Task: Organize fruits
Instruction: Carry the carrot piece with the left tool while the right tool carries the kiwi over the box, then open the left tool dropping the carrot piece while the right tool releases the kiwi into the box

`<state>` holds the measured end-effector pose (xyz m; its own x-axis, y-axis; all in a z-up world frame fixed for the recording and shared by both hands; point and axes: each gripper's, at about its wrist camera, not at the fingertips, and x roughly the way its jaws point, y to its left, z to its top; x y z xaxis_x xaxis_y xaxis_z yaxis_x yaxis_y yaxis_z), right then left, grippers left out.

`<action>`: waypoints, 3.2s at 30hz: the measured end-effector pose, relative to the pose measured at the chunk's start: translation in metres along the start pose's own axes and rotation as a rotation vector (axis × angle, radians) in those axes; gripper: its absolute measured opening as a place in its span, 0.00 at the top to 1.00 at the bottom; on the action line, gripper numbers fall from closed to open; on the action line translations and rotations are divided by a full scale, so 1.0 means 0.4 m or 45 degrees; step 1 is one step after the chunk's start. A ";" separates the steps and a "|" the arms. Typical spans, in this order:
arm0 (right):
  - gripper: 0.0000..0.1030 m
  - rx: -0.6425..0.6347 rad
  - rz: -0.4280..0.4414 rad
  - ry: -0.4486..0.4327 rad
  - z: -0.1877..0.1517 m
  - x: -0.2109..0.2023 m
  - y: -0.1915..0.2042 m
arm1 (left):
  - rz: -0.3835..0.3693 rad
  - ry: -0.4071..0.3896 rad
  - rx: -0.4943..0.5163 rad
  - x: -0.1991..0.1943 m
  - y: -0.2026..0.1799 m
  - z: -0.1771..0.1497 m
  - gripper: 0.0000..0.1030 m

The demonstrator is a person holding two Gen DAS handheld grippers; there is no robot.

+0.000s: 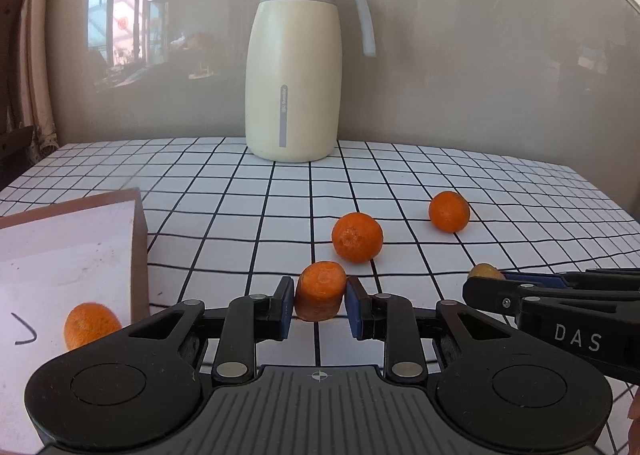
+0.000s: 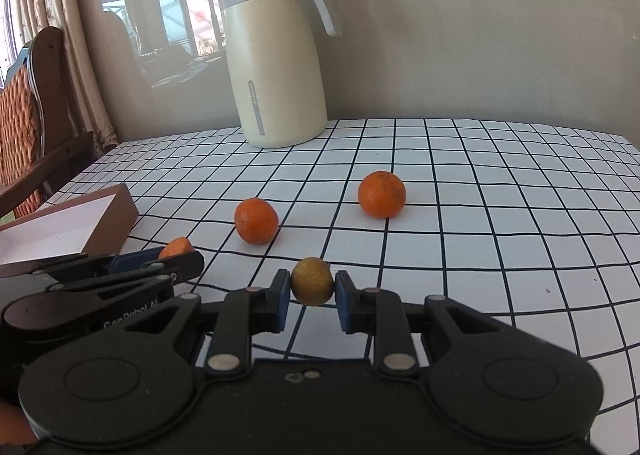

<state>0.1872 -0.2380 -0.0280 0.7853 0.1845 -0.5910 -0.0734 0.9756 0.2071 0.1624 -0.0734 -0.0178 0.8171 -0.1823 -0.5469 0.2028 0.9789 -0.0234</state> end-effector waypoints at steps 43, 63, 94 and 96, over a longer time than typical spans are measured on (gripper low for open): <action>0.85 -0.237 0.394 -0.327 0.001 -0.095 0.461 | 0.395 -0.252 -0.255 -0.368 0.461 -0.068 0.73; 0.85 -0.227 0.323 -0.229 0.010 0.027 0.525 | 0.573 -0.278 -0.320 -0.354 0.607 -0.068 0.73; 0.06 -0.206 0.212 -0.399 0.047 0.024 0.530 | 0.680 -0.344 -0.302 -0.310 0.620 -0.026 0.00; 0.06 -0.202 0.226 -0.424 0.057 0.016 0.521 | 0.689 -0.340 -0.297 -0.318 0.619 -0.021 0.00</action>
<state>0.1909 -0.0365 0.0293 0.9061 0.3285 -0.2667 -0.2993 0.9431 0.1445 0.1043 0.1931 0.0389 0.8833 0.3556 -0.3056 -0.3736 0.9276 -0.0005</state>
